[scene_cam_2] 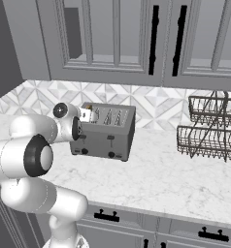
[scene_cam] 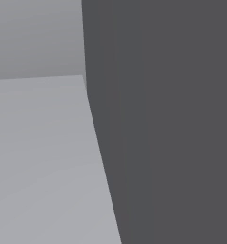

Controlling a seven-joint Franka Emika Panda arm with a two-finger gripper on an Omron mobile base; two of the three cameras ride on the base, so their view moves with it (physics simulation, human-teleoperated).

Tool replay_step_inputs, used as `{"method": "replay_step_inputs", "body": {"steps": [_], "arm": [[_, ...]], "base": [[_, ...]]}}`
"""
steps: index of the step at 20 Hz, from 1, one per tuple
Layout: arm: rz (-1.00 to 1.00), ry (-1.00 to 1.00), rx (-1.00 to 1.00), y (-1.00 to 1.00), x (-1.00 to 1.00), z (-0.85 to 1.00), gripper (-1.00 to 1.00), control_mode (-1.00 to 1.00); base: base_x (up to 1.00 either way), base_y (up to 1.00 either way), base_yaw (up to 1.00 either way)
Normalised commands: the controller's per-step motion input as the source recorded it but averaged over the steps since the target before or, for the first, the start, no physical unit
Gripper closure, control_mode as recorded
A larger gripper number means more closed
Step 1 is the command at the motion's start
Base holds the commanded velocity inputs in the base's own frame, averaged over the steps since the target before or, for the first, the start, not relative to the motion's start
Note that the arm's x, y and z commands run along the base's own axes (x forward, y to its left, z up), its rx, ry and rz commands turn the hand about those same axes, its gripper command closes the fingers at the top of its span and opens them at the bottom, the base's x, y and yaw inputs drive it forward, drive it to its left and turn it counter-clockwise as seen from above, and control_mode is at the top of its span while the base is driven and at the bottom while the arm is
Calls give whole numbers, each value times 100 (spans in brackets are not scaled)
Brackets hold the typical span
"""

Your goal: Start the toaster. Once the lever pops up, take the bread to the plate on the dining counter.

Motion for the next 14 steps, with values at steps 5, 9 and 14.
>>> {"method": "replay_step_inputs", "body": {"steps": [5,9,14], "arm": [[0,0,0,0,0,0,-100,-100],[0,0,0,0,0,0,-100,-100],[0,0,0,0,0,0,-100,-100]], "base": [[0,0,0],[0,0,0],[0,0,0]]}}
